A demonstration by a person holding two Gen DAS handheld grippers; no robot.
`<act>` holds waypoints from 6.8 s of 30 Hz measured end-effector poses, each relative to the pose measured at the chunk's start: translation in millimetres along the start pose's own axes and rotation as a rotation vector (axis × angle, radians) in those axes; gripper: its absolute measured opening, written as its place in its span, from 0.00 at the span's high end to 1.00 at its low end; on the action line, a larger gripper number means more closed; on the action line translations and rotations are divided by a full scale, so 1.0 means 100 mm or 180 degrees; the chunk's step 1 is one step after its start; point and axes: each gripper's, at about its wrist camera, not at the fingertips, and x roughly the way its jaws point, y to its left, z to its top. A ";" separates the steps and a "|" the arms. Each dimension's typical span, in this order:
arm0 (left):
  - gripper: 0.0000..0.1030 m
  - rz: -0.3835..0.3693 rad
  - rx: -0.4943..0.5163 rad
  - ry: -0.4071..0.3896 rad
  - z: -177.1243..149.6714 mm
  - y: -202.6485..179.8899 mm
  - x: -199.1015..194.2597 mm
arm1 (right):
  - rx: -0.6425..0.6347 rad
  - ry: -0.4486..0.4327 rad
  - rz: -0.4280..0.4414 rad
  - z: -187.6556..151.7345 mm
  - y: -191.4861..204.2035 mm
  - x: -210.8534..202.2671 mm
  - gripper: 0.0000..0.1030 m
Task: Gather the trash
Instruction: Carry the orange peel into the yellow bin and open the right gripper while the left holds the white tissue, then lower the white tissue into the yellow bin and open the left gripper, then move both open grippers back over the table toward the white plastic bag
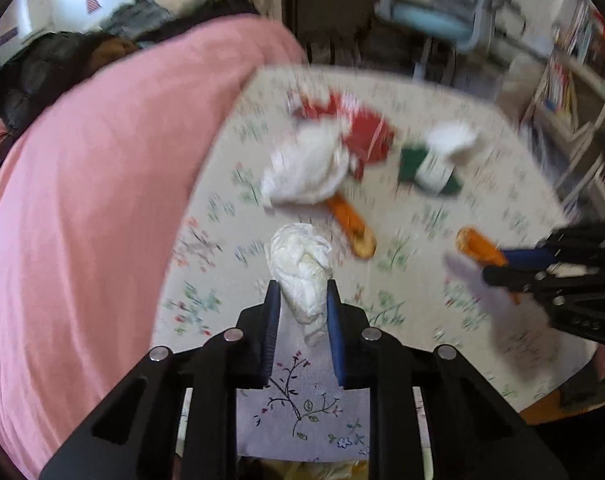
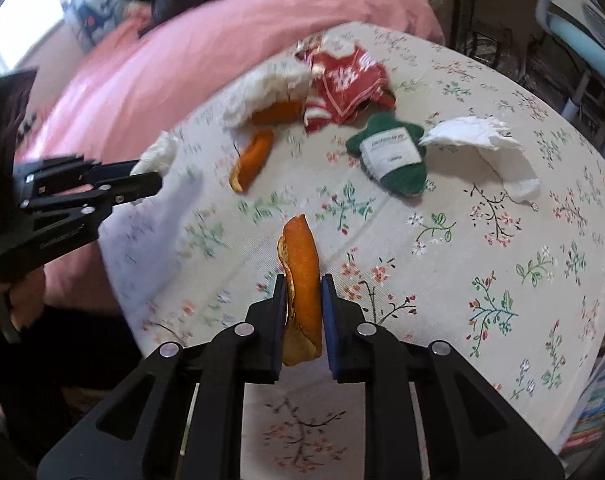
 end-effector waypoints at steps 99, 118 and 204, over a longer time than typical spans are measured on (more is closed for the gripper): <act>0.18 0.0370 0.0453 -0.0498 -1.23 -0.59 -0.87 | 0.0766 -0.1300 -0.0345 -1.01 0.74 -1.13 0.28; 0.11 0.0618 0.0045 -0.1084 -0.66 -0.26 -0.99 | 0.0717 -0.1564 -0.0695 -0.74 0.68 -1.31 0.21; 0.08 0.0582 0.0076 -0.0316 0.43 0.04 0.20 | 0.0473 -0.0711 -0.0880 0.30 0.01 -0.42 0.15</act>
